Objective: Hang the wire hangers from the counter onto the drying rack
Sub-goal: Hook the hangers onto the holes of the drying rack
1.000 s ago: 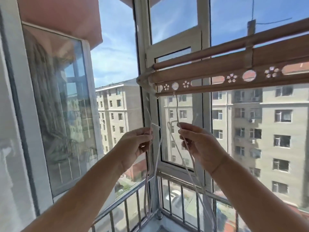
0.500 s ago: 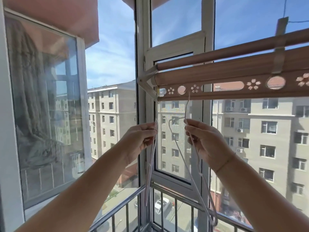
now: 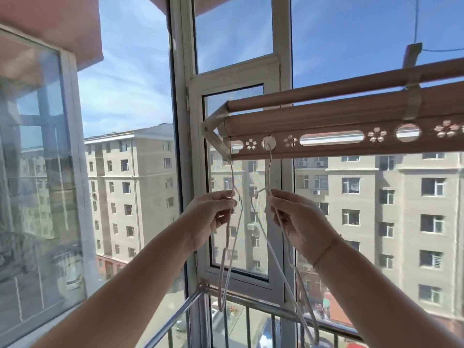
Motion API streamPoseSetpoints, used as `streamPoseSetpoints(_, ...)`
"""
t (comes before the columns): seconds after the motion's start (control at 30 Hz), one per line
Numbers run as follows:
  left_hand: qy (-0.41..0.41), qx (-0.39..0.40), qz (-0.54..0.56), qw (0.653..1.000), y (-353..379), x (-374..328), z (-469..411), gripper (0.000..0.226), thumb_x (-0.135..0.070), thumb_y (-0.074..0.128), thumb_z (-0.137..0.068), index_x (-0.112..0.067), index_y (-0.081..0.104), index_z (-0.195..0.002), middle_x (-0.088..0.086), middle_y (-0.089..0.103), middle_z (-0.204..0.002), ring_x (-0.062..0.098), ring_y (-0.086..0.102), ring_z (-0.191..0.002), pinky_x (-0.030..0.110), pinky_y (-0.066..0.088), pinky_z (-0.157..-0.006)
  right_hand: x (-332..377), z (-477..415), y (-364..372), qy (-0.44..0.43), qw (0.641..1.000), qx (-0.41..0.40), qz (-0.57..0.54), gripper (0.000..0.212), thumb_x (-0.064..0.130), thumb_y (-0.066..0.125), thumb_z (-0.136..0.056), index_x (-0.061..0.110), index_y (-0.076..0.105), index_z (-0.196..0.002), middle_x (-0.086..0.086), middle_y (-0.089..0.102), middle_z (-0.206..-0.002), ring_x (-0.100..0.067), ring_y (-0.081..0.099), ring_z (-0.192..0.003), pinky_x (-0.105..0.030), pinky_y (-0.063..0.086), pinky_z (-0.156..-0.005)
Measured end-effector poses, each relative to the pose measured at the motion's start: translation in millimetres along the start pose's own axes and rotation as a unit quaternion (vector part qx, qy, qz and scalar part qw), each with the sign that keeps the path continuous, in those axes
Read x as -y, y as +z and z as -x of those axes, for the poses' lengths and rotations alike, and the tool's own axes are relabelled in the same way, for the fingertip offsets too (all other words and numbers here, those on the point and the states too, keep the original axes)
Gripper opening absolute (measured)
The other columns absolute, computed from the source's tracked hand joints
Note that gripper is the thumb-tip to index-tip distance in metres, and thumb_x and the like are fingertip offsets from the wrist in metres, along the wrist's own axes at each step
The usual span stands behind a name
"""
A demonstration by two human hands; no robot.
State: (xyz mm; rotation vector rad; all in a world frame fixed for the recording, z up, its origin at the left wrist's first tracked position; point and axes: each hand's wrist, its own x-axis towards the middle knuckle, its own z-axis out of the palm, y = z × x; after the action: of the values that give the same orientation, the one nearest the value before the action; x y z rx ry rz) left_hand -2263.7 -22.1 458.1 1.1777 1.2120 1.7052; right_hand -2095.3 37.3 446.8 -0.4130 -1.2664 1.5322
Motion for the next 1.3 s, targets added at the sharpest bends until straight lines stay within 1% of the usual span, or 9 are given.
streamPoseSetpoints(0.3, -0.025, 0.024, 0.021, 0.999, -13.2, 18.6, -17.2, 0.022, 0.005, 0.055, -0.086, -0.006, 0.066, -0.103, 0.012, 0.062, -0.091, 0.013, 0.053, -0.076, 0.021, 0.046, -0.071, -15.3, -6.2, -1.2, -0.011, 0.999, -0.030, -0.005, 0.025, -0.002, 0.054, -0.086, -0.002, 0.061, -0.111, -0.003, 0.055, -0.068, -0.010, 0.049, -0.059, -0.016, 0.040, -0.050)
streamPoseSetpoints(0.43, -0.030, 0.024, 0.043, 0.998, -22.5, 23.1, -22.0, 0.020, 0.000, 0.058, -0.086, -0.004, 0.066, -0.104, 0.011, 0.065, -0.087, 0.013, 0.056, -0.075, 0.021, 0.048, -0.068, -20.3, -7.7, -1.6, 0.001, 0.999, -0.037, -0.015, 0.012, 0.010, 0.055, -0.089, 0.004, 0.064, -0.094, -0.003, 0.056, -0.069, -0.009, 0.051, -0.060, -0.015, 0.043, -0.051)
streamPoseSetpoints(0.6, -0.019, 0.020, 0.033, 0.999, -33.0, 33.8, -17.4, 0.015, -0.006, 0.057, -0.089, -0.007, 0.067, -0.100, 0.006, 0.063, -0.082, 0.011, 0.054, -0.067, 0.015, 0.049, -0.053, -25.2, -0.9, -11.4, -0.001, 0.997, -0.068, -0.028, 0.017, 0.016, 0.050, -0.092, 0.010, 0.063, -0.082, 0.003, 0.059, -0.062, -0.005, 0.052, -0.053, -0.014, 0.042, -0.049)
streamPoseSetpoints(0.7, -0.034, 0.004, -0.015, 0.999, -44.1, 52.9, -10.2, 0.017, -0.011, 0.058, -0.089, -0.010, 0.068, -0.102, 0.004, 0.064, -0.085, 0.006, 0.057, -0.061, 0.016, 0.047, -0.055, -35.4, 11.1, -29.7, 0.000, 0.996, -0.089, 0.011, 0.017, 0.015, 0.048, -0.093, 0.009, 0.064, -0.091, 0.001, 0.057, -0.070, -0.009, 0.051, -0.060, -0.019, 0.039, -0.058)
streamPoseSetpoints(0.8, -0.044, 0.010, -0.023, 0.999, -50.5, 83.0, 0.2, 0.020, -0.010, 0.055, -0.090, -0.009, 0.065, -0.107, 0.003, 0.061, -0.087, 0.010, 0.054, -0.069, 0.016, 0.043, -0.060, -55.6, 29.3, -53.5, 0.013, 0.992, -0.119, 0.044, 0.018, 0.014, 0.049, -0.093, 0.007, 0.063, -0.102, 0.000, 0.057, -0.075, -0.011, 0.051, -0.067, -0.023, 0.039, -0.063)
streamPoseSetpoints(0.87, -0.066, 0.013, -0.039, 0.997, -50.2, 108.2, 7.6, 0.023, -0.009, 0.055, -0.091, -0.009, 0.062, -0.113, 0.001, 0.062, -0.083, 0.010, 0.052, -0.068, 0.015, 0.043, -0.056, -72.6, 44.9, -68.6, 0.031, 0.987, -0.139, 0.069, 0.016, 0.014, 0.050, -0.092, 0.010, 0.063, -0.102, 0.000, 0.057, -0.077, -0.011, 0.051, -0.069, -0.022, 0.039, -0.063)
streamPoseSetpoints(0.97, -0.122, 0.048, -0.055, 0.990, -41.3, 146.0, 21.8, 0.026, -0.011, 0.057, -0.090, -0.009, 0.063, -0.115, -0.003, 0.063, -0.077, 0.012, 0.053, -0.070, 0.023, 0.042, -0.064, -96.8, 69.5, -89.4, 0.047, 0.980, -0.153, 0.115, 0.017, 0.012, 0.053, -0.091, 0.013, 0.061, -0.105, 0.000, 0.058, -0.082, -0.013, 0.052, -0.075, -0.022, 0.041, -0.066)
streamPoseSetpoints(1.1, -0.145, 0.108, -0.079, 0.980, -12.3, 184.7, 46.3, 0.014, -0.012, 0.057, -0.090, -0.019, 0.066, -0.098, 0.000, 0.064, -0.084, 0.017, 0.058, -0.080, 0.026, 0.043, -0.070, -116.7, 107.3, -115.3, 0.054, 0.969, -0.168, 0.175, 0.030, 0.016, 0.059, -0.087, 0.013, 0.057, -0.117, -0.003, 0.061, -0.097, -0.014, 0.055, -0.088, -0.024, 0.043, -0.076)
streamPoseSetpoints(1.3, -0.154, 0.232, -0.104, 0.955, 48.5, 232.0, 84.4, 0.027, -0.012, 0.060, -0.089, -0.015, 0.061, -0.116, 0.004, 0.063, -0.094, 0.014, 0.058, -0.081, 0.025, 0.045, -0.074, -120.8, 164.0, -170.7, 0.038, 0.940, -0.241, 0.238, 0.030, 0.012, 0.062, -0.086, 0.012, 0.057, -0.115, -0.001, 0.061, -0.098, -0.009, 0.057, -0.088, -0.015, 0.042, -0.070)
